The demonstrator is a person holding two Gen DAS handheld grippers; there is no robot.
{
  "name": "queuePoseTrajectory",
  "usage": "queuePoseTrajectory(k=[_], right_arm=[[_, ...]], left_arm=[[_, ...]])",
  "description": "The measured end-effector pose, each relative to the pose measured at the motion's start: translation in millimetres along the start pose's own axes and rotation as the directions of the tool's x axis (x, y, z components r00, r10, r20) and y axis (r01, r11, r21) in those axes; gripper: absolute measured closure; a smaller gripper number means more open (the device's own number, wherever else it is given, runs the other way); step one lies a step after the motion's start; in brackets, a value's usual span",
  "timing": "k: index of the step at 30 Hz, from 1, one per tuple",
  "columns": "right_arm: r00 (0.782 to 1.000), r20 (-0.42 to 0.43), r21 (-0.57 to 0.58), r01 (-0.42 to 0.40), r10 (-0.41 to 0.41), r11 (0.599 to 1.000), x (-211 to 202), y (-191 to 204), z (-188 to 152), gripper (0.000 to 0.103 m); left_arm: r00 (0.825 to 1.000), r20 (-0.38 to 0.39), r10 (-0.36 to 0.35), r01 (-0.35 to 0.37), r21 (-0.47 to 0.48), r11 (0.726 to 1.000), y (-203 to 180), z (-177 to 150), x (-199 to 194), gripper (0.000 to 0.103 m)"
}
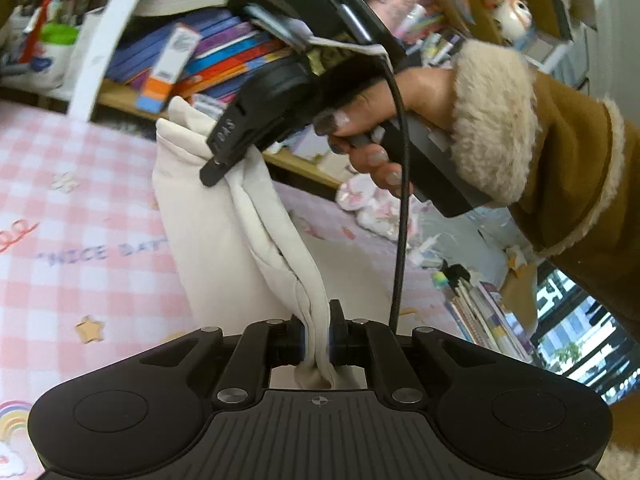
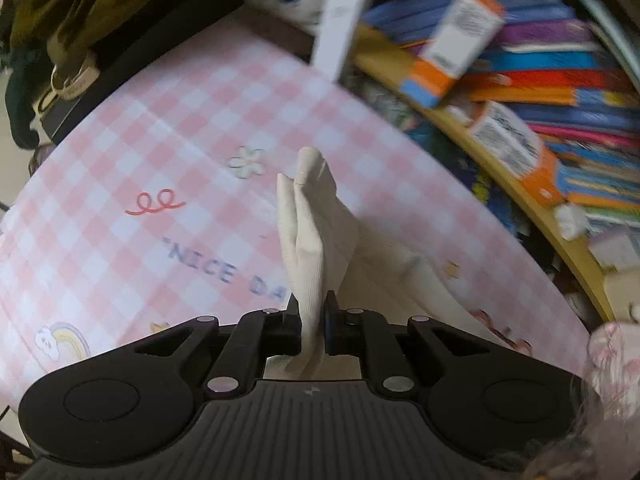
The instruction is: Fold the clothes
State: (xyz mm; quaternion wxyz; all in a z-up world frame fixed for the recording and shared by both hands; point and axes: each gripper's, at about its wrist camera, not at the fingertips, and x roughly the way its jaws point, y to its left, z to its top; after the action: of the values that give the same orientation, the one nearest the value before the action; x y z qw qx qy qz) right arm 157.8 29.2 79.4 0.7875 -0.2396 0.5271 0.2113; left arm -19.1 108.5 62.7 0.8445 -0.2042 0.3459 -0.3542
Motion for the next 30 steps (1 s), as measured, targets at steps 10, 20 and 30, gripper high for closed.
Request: queuePoseTrajectory(k=[10,20,30], right_arm=[[0.988,0.147,0.062,-0.046,0.037,0.997,-32,-101,-90,0.094],[0.96,0.251,0.126,-0.161,0.125,0.979,-20,-200,-176,0.095],[0.938,0.27,0.26,-0.286,0.215,0.922,26,-255,-240,0.094]], left_arm=[[0.998,-0.015,0.059,-0.058,0.097,0.994,-90,-3,72,0.095],[0.971,-0.103,0.214,-0.2,0.133,0.971,-163,-31,163,0.094],[0.918,-0.187,0.35,-0.303,0.239,0.923,-188,-56,220,0.094]])
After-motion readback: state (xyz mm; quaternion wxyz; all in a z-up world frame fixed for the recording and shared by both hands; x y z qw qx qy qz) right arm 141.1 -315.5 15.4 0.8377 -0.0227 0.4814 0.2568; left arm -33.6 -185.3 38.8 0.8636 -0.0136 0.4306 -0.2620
